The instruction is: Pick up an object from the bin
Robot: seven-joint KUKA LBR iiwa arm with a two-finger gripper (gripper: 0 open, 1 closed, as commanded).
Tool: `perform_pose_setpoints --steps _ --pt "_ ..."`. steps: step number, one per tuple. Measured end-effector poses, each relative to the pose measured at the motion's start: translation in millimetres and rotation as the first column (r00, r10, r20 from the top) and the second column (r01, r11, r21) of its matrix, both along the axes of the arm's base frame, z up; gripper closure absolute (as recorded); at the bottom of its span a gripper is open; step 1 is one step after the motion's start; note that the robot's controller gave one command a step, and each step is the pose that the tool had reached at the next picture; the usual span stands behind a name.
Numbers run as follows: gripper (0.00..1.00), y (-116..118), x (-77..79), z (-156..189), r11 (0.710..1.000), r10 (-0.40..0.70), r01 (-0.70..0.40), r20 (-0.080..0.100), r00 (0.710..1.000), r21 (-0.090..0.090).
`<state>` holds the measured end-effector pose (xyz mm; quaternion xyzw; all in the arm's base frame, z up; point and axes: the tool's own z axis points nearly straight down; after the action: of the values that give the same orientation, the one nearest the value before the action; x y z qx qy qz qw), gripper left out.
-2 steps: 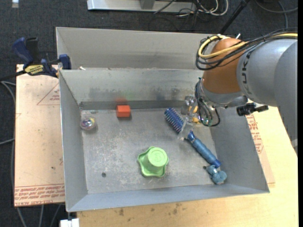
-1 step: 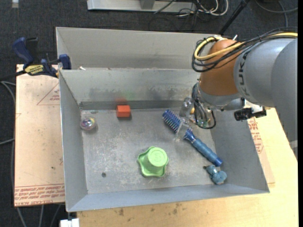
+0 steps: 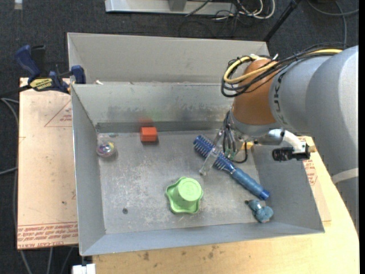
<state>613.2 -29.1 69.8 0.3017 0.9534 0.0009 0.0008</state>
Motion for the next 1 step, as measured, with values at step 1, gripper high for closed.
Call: perform_pose_setpoints --steps 1 --pt "0.0 0.4 0.5 0.2 1.0 0.003 -0.003 0.001 1.0 -0.001"
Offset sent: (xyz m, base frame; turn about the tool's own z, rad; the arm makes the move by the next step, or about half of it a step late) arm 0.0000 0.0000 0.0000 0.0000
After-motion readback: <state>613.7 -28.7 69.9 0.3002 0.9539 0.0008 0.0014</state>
